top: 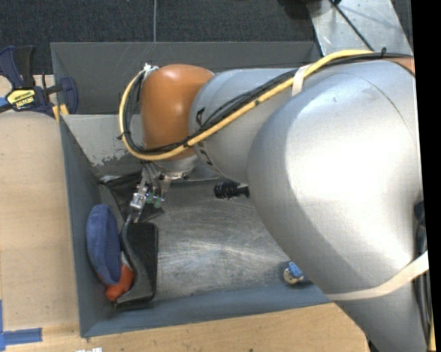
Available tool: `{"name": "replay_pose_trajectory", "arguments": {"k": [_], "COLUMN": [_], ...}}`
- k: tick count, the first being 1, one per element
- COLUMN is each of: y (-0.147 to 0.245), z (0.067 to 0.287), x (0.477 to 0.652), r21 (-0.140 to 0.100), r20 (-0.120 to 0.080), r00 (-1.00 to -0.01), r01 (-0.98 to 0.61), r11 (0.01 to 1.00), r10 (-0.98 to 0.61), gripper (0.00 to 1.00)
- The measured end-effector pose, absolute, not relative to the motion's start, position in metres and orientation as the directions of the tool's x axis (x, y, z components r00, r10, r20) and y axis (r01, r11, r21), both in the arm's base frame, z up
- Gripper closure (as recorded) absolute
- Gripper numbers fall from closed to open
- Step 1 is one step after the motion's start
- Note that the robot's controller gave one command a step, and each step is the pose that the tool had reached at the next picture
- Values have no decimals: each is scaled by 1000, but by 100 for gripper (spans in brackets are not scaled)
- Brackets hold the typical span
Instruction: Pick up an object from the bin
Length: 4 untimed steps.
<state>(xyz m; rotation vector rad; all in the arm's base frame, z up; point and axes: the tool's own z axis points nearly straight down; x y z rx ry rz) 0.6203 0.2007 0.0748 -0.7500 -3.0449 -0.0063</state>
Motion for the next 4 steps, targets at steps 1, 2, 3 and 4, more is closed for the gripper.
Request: {"name": "replay_pose_trajectory", "arguments": {"k": [1,2,3,4], "y": [206,211,221,219], "z": [75,74,75,80], "x": [621,623,618,601], "r21": [4,-8,-5,27], "r20": [8,6,-4,-47], "r00": [-848,-865,-898,-948], "r01": [529,502,440,314], "r11": [848,865,898,949], "r10": [529,502,440,315], "gripper": [0,0,0,0]}}
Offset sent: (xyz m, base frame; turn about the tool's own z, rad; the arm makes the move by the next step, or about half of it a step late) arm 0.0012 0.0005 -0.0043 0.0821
